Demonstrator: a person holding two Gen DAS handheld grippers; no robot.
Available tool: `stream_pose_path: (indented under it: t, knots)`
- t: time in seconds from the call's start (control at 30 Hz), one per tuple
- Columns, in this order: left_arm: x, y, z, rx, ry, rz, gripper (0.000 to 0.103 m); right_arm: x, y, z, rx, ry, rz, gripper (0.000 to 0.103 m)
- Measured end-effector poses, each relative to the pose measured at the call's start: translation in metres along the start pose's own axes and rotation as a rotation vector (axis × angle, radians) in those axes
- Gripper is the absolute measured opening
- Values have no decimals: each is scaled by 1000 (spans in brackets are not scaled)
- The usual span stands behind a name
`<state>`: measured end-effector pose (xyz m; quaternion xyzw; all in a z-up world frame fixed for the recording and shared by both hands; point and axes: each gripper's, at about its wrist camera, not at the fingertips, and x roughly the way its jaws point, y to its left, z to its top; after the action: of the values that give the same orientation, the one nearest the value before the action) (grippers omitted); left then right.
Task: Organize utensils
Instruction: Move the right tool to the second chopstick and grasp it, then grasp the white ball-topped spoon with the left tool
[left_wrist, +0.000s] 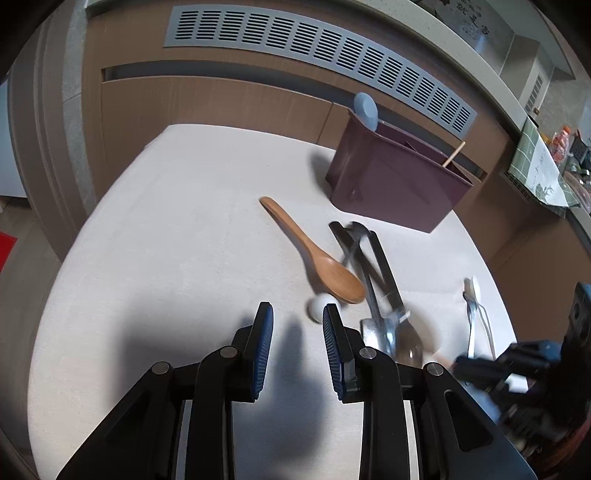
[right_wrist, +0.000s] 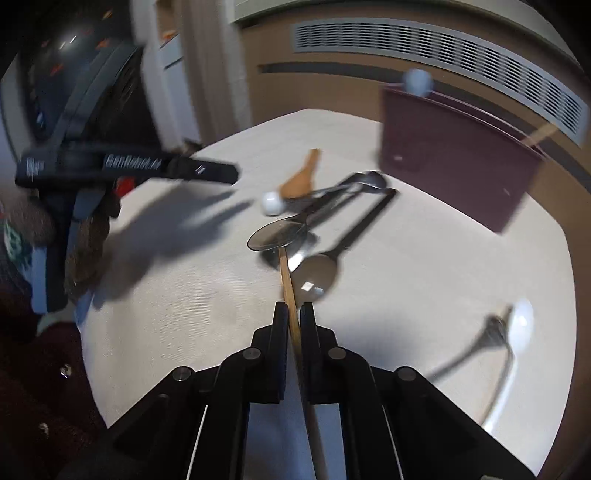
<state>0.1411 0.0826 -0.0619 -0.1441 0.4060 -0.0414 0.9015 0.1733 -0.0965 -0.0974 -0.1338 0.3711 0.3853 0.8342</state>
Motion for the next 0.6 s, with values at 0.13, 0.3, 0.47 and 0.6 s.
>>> stream_pose_path:
  t: [0.13,0.3,0.47,0.6]
  knots:
    - [5,-9,-2,15,19,-13,29,-24,-39,-10,171,-59,-42,5]
    - [10,-20,-4,52,35,-14,29,-34,-75,-21,324,-95,-73,5]
    - [27,-28,-2,97,53,23,29,-28,-84,-23,345,-90,-98,5]
    - [44,-32,4,143,61,68,29,-23,-83,-24,335,-78,-98,5]
